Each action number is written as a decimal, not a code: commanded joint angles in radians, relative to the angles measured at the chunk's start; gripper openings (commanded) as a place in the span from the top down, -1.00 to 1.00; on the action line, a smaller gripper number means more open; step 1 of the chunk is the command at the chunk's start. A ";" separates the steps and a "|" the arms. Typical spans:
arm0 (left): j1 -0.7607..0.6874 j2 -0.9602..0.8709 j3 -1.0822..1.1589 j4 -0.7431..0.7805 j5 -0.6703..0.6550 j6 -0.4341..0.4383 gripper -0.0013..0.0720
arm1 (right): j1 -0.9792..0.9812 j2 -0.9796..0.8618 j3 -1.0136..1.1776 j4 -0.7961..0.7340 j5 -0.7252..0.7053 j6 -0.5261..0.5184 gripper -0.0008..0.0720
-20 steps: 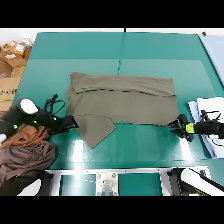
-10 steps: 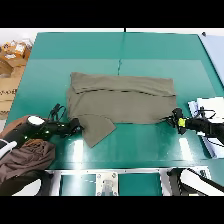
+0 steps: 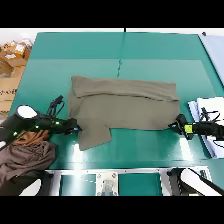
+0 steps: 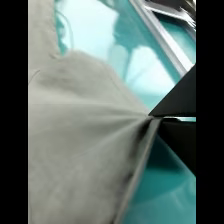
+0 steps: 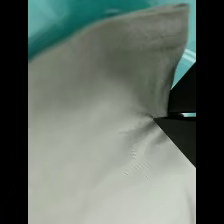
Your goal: Fold the shirts.
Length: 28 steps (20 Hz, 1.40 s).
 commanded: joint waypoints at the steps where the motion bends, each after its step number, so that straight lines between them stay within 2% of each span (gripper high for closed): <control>1: 0.001 0.122 0.045 0.126 -0.140 -0.103 0.89 | -0.032 0.088 0.025 -0.046 0.145 0.011 0.93; 4: 0.001 0.130 0.129 0.124 -0.121 -0.108 0.89 | -0.029 0.134 0.095 -0.042 0.182 0.039 0.93; 8: 0.001 0.117 0.264 0.127 0.008 -0.079 0.89 | -0.022 0.109 0.221 0.051 0.173 0.037 0.92; 10: 0.001 0.056 0.337 0.127 0.043 -0.053 0.89 | 0.006 0.066 0.291 0.076 0.132 0.037 0.93; 16: 0.001 -0.297 0.603 0.091 0.131 0.038 0.89 | 0.158 -0.229 0.521 0.102 -0.016 0.037 0.93; 19: 0.001 -0.496 0.723 0.014 0.190 0.104 0.89 | 0.212 -0.404 0.613 0.117 -0.113 0.037 0.92; 21: 0.001 -0.616 0.781 -0.068 0.238 0.179 0.88 | 0.232 -0.506 0.663 0.136 -0.178 0.037 0.92; 23: 0.001 -0.704 0.807 -0.146 0.315 0.208 0.88 | 0.233 -0.592 0.712 0.174 -0.239 0.037 0.92; 24: 0.001 -0.730 0.809 -0.161 0.349 0.207 0.76 | 0.232 -0.628 0.741 0.188 -0.264 0.037 0.74; 26: 0.007 -0.742 0.811 -0.162 0.375 0.204 -0.97 | 0.217 -0.666 0.809 0.184 -0.261 0.032 0.06; 27: 0.021 -0.735 0.817 -0.163 0.358 0.195 -0.95 | 0.199 -0.668 0.846 0.183 -0.237 -0.006 -0.07; 28: 0.044 -0.729 0.837 -0.161 0.307 0.195 -0.95 | 0.174 -0.667 0.889 0.182 -0.190 -0.061 -0.07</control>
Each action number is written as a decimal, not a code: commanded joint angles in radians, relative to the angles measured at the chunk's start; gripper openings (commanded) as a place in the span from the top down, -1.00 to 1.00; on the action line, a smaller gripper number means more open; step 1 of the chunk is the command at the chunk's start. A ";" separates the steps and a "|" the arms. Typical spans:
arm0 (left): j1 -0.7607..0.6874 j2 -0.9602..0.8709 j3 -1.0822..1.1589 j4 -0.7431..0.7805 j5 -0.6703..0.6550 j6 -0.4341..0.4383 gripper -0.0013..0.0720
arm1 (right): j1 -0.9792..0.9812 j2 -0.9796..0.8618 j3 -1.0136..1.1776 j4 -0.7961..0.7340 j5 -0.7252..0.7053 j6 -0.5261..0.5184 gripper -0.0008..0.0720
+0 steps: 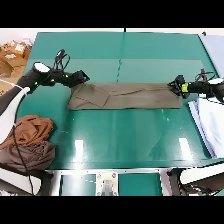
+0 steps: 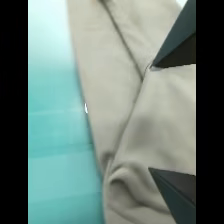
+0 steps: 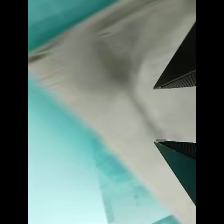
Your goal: Fold the shirts.
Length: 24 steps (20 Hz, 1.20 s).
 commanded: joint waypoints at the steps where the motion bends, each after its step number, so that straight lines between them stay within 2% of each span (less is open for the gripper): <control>1: 0.053 -0.022 0.056 -0.035 -0.061 0.011 -0.95 | -0.062 -0.046 0.134 -0.004 0.087 -0.110 -0.07; 4: 0.138 -0.018 0.154 -0.035 -0.269 -0.032 -0.95 | -0.161 -0.047 0.204 -0.105 0.285 -0.139 -0.07; 6: 0.164 -0.018 0.203 -0.035 -0.369 -0.068 -0.94 | -0.217 -0.055 0.206 -0.157 0.357 -0.200 -0.29; 7: 0.167 -0.018 0.217 -0.035 -0.397 -0.074 -0.49 | -0.234 -0.070 0.206 -0.157 0.395 -0.237 -0.37; 8: 0.166 -0.018 0.227 -0.035 -0.416 -0.072 0.46 | -0.243 -0.091 0.206 -0.156 0.426 -0.270 -0.40; 9: 0.162 -0.018 0.231 -0.036 -0.421 -0.073 0.87 | -0.245 -0.114 0.206 -0.156 0.439 -0.299 -0.40; 11: 0.145 -0.018 0.231 -0.035 -0.411 -0.076 0.89 | -0.238 -0.167 0.209 -0.138 0.446 -0.345 -0.40; 14: 0.118 -0.018 0.231 -0.033 -0.401 -0.075 0.89 | -0.208 -0.258 0.265 -0.132 0.473 -0.348 -0.40; 17: 0.074 -0.019 0.231 -0.029 -0.393 -0.075 0.89 | -0.152 -0.333 0.341 -0.109 0.561 -0.348 -0.35; 18: 0.053 -0.019 0.231 -0.018 -0.388 -0.075 0.89 | -0.130 -0.341 0.349 -0.109 0.586 -0.348 -0.23; 21: -0.012 -0.019 0.231 0.046 -0.361 -0.077 0.89 | -0.104 -0.340 0.373 -0.111 0.617 -0.355 0.83; 22: -0.034 -0.019 0.231 0.074 -0.343 -0.095 0.89 | -0.104 -0.339 0.391 -0.107 0.635 -0.354 0.93; 24: -0.082 -0.019 0.231 0.132 -0.296 -0.121 0.89 | -0.104 -0.319 0.427 -0.108 0.673 -0.331 0.93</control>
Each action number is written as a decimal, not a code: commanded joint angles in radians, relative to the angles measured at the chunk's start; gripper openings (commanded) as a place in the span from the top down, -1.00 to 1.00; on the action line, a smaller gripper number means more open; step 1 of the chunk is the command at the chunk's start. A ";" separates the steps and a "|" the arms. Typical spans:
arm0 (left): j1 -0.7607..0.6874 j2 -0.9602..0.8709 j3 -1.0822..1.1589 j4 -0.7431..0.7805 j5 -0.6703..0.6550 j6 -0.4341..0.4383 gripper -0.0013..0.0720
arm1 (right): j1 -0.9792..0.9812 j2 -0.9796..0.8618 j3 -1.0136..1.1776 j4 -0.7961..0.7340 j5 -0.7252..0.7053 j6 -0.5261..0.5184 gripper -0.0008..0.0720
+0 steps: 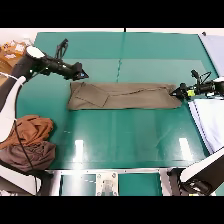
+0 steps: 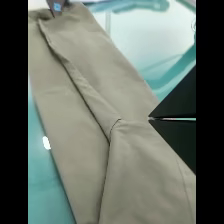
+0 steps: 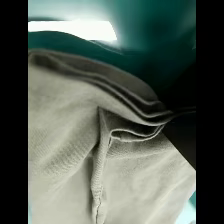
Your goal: Fold the shirts.
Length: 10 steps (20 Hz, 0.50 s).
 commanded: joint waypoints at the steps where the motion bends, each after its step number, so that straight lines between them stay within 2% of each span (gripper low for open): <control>1: -0.090 -0.002 0.001 0.106 0.095 -0.036 0.89 | 0.010 0.029 0.061 0.021 0.093 0.028 0.93; 5: -0.273 -0.041 0.002 0.148 0.293 -0.050 0.89 | 0.011 0.182 0.137 0.024 0.215 0.111 0.93; 8: -0.424 -0.115 0.003 0.143 0.430 -0.050 0.89 | 0.026 0.342 0.150 0.099 0.266 0.192 0.93; 10: -0.501 -0.181 0.033 0.139 0.474 -0.050 0.89 | 0.053 0.434 0.150 0.153 0.281 0.221 0.93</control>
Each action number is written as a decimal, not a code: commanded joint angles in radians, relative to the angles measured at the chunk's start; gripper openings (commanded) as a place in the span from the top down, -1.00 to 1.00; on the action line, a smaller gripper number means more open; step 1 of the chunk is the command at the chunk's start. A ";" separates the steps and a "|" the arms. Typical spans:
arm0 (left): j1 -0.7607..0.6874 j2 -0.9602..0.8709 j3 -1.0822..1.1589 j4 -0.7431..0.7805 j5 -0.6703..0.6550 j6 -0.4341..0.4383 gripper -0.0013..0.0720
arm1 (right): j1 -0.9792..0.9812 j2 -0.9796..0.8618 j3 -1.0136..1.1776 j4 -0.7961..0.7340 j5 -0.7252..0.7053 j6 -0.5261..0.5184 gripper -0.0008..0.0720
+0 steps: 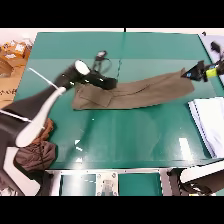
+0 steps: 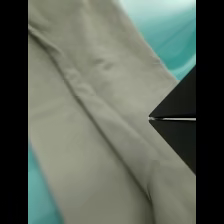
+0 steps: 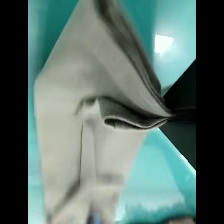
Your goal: Fold the shirts.
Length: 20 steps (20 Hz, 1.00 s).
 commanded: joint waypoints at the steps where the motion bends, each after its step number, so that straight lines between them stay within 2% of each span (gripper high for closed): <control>1: -0.140 -0.104 0.054 -0.003 0.122 -0.004 0.89 | 0.040 0.157 0.013 0.093 0.048 0.066 0.93; 7: -0.203 -0.308 0.266 -0.203 0.110 -0.004 0.89 | 0.136 0.225 0.012 0.124 0.043 0.114 0.93; 10: -0.194 -0.325 0.273 -0.219 0.073 0.006 0.89 | 0.154 0.224 0.010 0.124 -0.014 0.114 0.93; 15: -0.035 -0.235 0.281 -0.189 -0.187 0.041 0.89 | 0.193 0.221 -0.048 0.125 -0.044 0.136 0.93; 17: 0.064 -0.182 0.315 -0.099 -0.327 0.022 0.89 | 0.243 0.221 -0.071 0.126 -0.069 0.142 0.93; 20: 0.203 -0.117 0.423 0.068 -0.525 -0.020 0.89 | 0.369 0.220 -0.088 0.161 -0.179 0.163 0.93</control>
